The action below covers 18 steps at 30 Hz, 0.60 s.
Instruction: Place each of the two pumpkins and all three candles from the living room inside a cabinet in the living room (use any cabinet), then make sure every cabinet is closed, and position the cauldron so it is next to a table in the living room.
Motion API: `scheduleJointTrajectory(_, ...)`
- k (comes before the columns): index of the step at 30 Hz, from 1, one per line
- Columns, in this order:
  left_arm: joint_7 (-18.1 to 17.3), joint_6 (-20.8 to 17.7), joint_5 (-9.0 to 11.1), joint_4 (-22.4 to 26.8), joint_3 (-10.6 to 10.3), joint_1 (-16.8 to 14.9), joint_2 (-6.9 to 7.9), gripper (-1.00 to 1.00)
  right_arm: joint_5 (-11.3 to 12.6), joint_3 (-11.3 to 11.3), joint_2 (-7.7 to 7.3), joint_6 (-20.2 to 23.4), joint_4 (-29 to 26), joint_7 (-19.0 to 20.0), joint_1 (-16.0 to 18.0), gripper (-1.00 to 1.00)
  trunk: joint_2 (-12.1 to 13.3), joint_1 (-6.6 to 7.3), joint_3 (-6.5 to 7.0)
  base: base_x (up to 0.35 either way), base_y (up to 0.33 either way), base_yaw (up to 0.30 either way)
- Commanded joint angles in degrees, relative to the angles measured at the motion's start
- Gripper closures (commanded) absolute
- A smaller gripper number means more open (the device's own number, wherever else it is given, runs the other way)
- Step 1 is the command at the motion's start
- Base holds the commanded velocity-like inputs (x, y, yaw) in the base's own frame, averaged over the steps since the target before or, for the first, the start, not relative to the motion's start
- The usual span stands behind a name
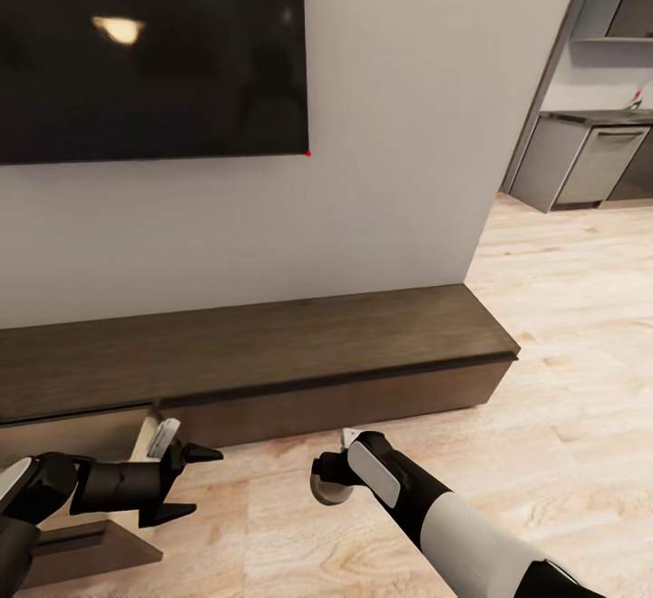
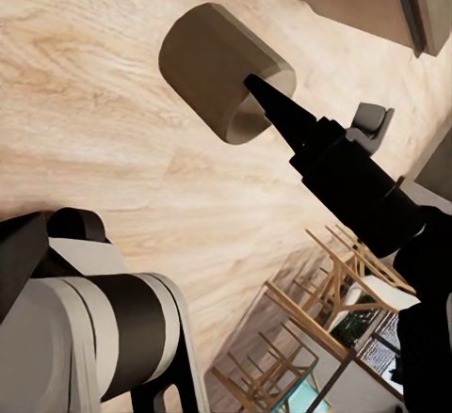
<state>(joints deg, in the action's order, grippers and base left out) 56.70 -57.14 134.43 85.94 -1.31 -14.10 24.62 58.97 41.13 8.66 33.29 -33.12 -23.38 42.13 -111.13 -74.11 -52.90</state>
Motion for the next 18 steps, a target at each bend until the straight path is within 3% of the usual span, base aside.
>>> scheduleJointTrajectory(1,0.6,0.0,0.6,0.0,0.1,0.0,0.04,-1.00,0.6,0.3,-0.04,-0.1,-0.1,-0.6,0.1,1.00,0.0,0.01,-0.06,0.000,0.000,0.000)
scheduleJointTrajectory(13,0.6,-0.1,0.6,-0.1,1.4,0.0,0.14,-1.00,0.7,0.2,0.12,1.1,-0.3,-0.9,0.1,1.00,0.0,0.01,-0.07,0.000,0.000,0.000)
scheduleJointTrajectory(16,0.6,-0.1,0.6,-0.1,1.4,0.0,0.60,-1.00,0.9,0.1,0.26,4.9,-1.7,-1.2,0.2,1.00,0.0,0.01,-0.07,0.000,0.000,0.000)
scheduleJointTrajectory(18,0.6,-0.1,0.6,-0.1,1.5,0.0,1.58,-1.00,1.2,-0.6,0.27,10.7,-3.2,-1.7,0.3,1.00,0.0,0.01,-0.07,0.000,0.000,0.000)
